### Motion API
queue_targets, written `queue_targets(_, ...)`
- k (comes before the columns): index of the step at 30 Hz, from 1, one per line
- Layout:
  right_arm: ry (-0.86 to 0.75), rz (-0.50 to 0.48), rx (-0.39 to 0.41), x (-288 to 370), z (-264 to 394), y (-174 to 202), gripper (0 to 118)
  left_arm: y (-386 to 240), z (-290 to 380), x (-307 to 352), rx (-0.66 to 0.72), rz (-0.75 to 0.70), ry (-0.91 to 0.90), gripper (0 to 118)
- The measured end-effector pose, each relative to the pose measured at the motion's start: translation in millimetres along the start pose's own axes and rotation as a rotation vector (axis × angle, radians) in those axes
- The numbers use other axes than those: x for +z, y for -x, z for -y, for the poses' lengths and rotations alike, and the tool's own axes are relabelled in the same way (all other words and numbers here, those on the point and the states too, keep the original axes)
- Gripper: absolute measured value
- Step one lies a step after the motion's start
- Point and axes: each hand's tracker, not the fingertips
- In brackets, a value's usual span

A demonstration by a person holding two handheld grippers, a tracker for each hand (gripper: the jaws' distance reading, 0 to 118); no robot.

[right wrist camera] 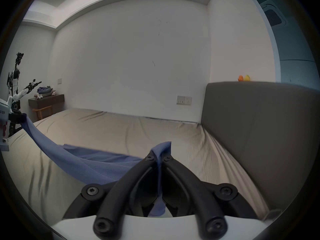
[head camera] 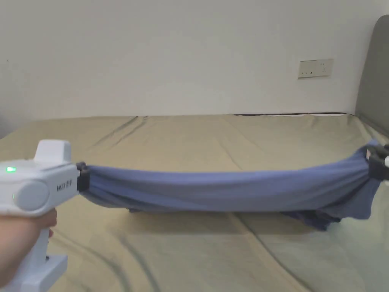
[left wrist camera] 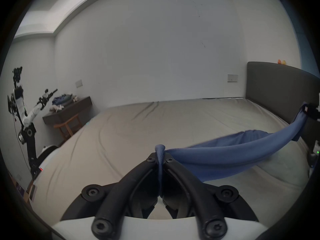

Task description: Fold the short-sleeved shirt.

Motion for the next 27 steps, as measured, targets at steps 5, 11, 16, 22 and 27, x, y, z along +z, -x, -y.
queue_targets(5,0.051,-0.022,-0.021,86.3,50.0,11.9,3,1.5,66.2,60.7,0.037,0.02,0.044,1)
queue_targets(11,0.087,-0.023,0.022,184.9,101.0,28.2,3,9.1,146.1,137.7,0.089,0.079,0.077,1)
queue_targets(16,0.105,-0.015,-0.02,239.5,136.1,24.7,3,23.4,194.9,190.5,0.091,0.089,0.11,1)
queue_targets(22,0.163,-0.082,0.118,294.0,166.5,37.5,3,31.0,231.7,232.9,0.021,0.156,0.204,1)
queue_targets(27,0.366,-0.104,0.128,299.5,200.1,44.5,3,27.7,255.8,235.4,-0.03,0.199,0.304,1)
